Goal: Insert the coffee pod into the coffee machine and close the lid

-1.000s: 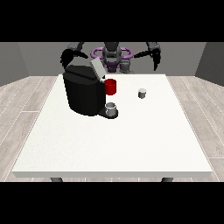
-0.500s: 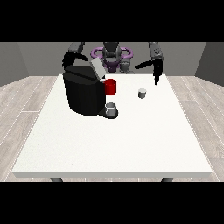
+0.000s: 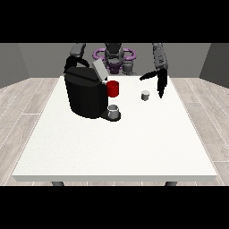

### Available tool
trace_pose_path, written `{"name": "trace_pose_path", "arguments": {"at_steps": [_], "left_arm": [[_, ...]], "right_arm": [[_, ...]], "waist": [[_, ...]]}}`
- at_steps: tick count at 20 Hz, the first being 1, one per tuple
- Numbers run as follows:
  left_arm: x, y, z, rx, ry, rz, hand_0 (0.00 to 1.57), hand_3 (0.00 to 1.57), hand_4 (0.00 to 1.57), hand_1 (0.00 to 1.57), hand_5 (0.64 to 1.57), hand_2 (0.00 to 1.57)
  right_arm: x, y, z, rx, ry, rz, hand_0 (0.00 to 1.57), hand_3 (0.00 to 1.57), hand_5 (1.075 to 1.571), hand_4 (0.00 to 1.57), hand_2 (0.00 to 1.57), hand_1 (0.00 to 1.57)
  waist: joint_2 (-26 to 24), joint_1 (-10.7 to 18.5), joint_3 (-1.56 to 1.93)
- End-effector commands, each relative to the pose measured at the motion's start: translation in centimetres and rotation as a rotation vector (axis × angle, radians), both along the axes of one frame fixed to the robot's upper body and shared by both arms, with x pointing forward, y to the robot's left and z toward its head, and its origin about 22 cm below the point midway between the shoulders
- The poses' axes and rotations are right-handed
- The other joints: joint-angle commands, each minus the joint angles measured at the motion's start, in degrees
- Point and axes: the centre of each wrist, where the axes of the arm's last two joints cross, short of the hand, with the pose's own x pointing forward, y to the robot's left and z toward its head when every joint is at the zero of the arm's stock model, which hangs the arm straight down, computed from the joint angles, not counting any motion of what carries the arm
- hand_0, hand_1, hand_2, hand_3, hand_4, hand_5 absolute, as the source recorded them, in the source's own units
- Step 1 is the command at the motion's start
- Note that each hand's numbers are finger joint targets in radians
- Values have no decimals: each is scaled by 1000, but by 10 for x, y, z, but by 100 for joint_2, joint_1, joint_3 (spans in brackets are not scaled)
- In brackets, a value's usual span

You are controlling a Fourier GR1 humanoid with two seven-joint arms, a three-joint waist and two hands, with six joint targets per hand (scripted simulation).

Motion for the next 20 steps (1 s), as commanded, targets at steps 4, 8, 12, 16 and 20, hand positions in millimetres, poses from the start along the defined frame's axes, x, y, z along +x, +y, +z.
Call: {"name": "trace_pose_path", "arguments": {"at_steps": [4, 8, 12, 16, 20], "left_arm": [[13, -21, -9, 123, 2, -58, 0, 0, 0, 0, 1571, 375], [8, -24, -33, 142, 86, -28, 446, 295, 0, 446, 1571, 606], [7, 16, -30, 203, 116, 0, 758, 513, 0, 758, 1571, 820], [-3, 18, -43, 307, 167, -36, 580, 472, 0, 580, 1571, 719], [10, 10, -31, 399, 99, -71, 547, 454, 0, 547, 1571, 697]], "right_arm": [[20, -5, -5, -44, -13, -16, 0, 0, 1571, 424, 0, 0], [9, -16, -11, -55, 73, -22, 0, 0, 1571, 356, 0, 0], [12, 3, 6, -34, 75, 10, 0, 0, 1571, 386, 0, 0], [1, 9, -13, -23, 71, 7, 0, 0, 1571, 453, 0, 0], [14, -10, -10, -34, 55, -8, 0, 0, 1571, 520, 0, 0]], "waist": [[301, 153, 1], [-133, -22, 0], [-52, -168, -3], [-85, -165, -2], [54, -77, 0]]}}
